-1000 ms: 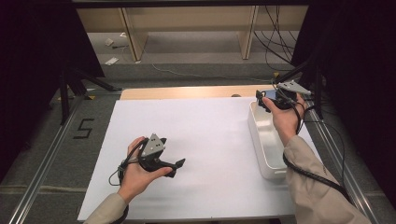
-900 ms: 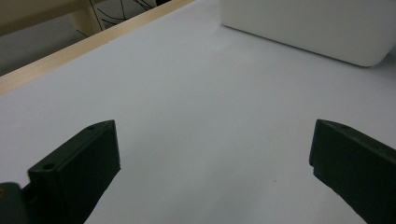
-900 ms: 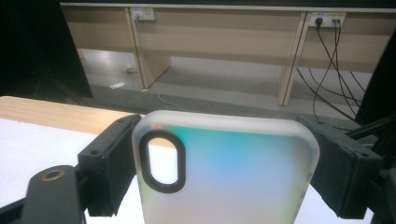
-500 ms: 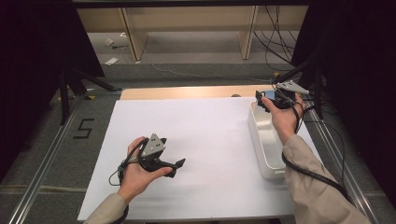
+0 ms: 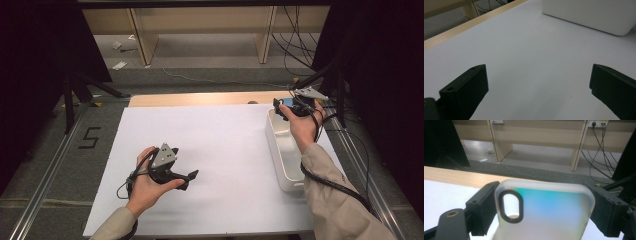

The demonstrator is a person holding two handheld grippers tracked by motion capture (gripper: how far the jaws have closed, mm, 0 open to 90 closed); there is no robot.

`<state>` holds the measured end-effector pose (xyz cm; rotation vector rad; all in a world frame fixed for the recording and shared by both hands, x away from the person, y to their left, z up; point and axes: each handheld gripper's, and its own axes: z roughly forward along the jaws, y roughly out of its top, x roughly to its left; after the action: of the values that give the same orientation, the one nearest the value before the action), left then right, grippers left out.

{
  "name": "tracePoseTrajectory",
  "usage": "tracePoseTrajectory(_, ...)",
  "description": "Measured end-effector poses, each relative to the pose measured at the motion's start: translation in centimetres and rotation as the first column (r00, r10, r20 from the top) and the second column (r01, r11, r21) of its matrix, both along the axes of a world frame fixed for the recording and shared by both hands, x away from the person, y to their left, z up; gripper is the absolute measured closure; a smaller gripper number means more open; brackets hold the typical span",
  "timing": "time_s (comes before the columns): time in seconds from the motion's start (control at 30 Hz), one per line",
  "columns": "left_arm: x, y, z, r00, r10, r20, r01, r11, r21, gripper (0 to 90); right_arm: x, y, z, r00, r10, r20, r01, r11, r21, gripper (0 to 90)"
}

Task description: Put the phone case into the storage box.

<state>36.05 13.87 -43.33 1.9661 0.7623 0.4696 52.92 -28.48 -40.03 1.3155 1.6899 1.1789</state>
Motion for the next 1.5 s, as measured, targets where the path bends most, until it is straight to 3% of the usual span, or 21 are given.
tracePoseTrajectory(1.5,0.0,0.1,-0.1,1.0000,-0.001,-0.002,0.001,1.0000,0.000,1.4,1.1,0.4,-1.4,0.9990,-0.006,-0.044,0.004,0.999,-0.038,18.1)
